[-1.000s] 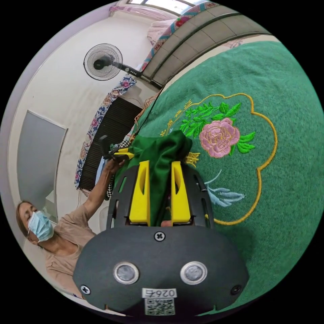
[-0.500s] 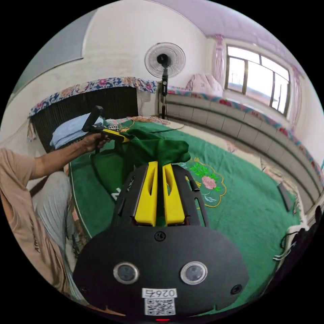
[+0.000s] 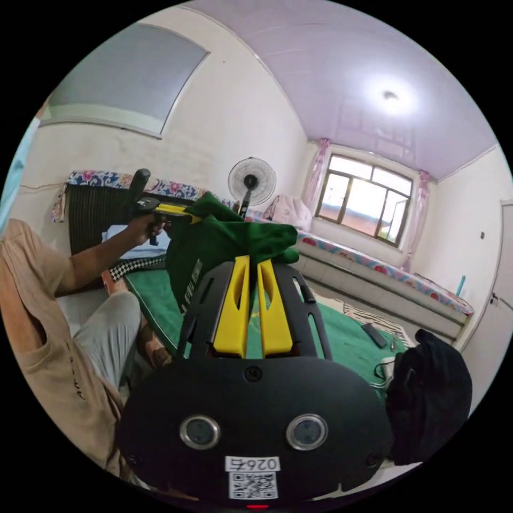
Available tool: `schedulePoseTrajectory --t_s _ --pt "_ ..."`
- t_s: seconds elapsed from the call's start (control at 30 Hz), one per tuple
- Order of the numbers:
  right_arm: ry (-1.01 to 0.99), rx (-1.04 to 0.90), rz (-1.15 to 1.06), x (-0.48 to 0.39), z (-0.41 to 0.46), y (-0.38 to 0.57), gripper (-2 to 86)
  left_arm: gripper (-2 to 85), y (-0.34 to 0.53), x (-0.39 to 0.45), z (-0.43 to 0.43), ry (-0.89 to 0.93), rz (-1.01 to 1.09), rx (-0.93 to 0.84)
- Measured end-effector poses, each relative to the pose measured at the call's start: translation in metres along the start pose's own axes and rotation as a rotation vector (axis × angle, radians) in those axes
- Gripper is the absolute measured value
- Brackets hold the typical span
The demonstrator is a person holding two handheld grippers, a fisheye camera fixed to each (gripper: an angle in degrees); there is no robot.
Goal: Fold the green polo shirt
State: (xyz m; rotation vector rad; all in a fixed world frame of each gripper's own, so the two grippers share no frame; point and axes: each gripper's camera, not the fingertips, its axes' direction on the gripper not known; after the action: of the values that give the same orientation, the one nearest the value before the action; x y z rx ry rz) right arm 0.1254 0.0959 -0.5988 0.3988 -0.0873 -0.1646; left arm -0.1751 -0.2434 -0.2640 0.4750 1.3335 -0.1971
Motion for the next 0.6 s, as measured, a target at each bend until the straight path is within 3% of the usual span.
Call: schedulePoseTrajectory --t_s 0.2,0.4,0.6 --pt "0.117 0.045 0.189 0.085 -0.114 0.035 -1.3 3.6 -0.081 0.098 0.113 0.19 0.257 -0.01" --pt "0.306 0.063 0.275 0.188 -0.206 0.061 -1.3 3.4 -0.201 0.183 0.27 0.458 0.288 0.055" --pt "0.654 0.032 0.401 0.305 -0.3 0.114 -1.3 3.9 -0.333 0.35 0.458 0.713 0.386 0.077"
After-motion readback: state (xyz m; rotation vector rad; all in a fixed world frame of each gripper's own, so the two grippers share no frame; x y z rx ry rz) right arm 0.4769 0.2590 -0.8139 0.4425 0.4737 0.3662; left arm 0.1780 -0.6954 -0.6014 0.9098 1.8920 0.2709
